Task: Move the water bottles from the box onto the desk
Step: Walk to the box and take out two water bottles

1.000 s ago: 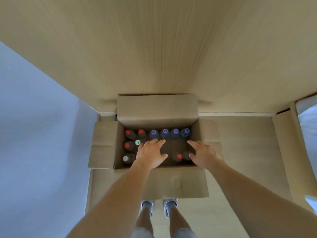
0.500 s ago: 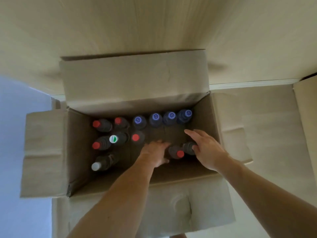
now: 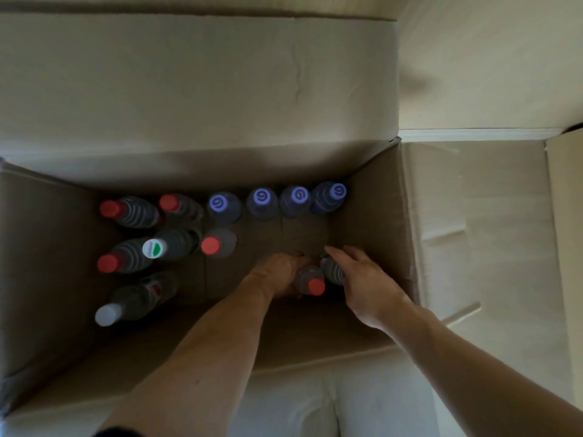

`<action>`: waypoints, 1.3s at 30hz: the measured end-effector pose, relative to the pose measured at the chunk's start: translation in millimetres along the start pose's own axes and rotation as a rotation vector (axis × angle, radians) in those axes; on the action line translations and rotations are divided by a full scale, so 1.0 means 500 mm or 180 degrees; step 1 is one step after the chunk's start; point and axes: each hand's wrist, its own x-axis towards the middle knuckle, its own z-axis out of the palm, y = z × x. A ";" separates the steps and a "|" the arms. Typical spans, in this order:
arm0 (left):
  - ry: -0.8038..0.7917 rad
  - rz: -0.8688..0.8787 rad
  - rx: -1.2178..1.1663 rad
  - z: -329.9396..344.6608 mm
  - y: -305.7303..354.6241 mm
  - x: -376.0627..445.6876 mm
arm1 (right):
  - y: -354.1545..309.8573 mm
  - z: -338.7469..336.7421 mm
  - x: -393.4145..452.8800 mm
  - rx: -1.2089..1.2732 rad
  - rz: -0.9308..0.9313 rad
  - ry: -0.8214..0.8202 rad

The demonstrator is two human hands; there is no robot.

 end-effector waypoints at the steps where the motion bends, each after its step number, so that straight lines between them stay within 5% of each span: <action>1: 0.0049 0.0009 -0.0062 0.000 -0.006 -0.004 | 0.000 0.002 0.005 -0.0063 0.0049 -0.0033; 17: 0.0335 -0.0455 -0.0162 -0.027 -0.143 -0.123 | -0.037 0.013 0.097 -0.0798 0.0670 -0.0104; 23: 0.0423 -0.0497 -0.0309 -0.015 -0.139 -0.125 | -0.084 -0.004 0.119 -0.1045 0.0490 -0.0454; 26: 0.0499 -0.0491 -0.0346 -0.008 -0.132 -0.118 | -0.107 0.005 0.122 -0.1193 0.0237 -0.0142; 30: 0.0597 -0.0549 -0.0461 0.001 -0.129 -0.115 | -0.073 0.027 0.123 -0.0604 -0.0199 0.0507; 34: 0.0674 -0.0625 -0.0616 0.010 -0.131 -0.115 | -0.022 0.041 0.134 0.0841 -0.0059 0.0522; 39: 0.0783 -0.0686 -0.0626 0.019 -0.134 -0.099 | 0.002 0.093 0.158 0.1683 0.0079 0.0436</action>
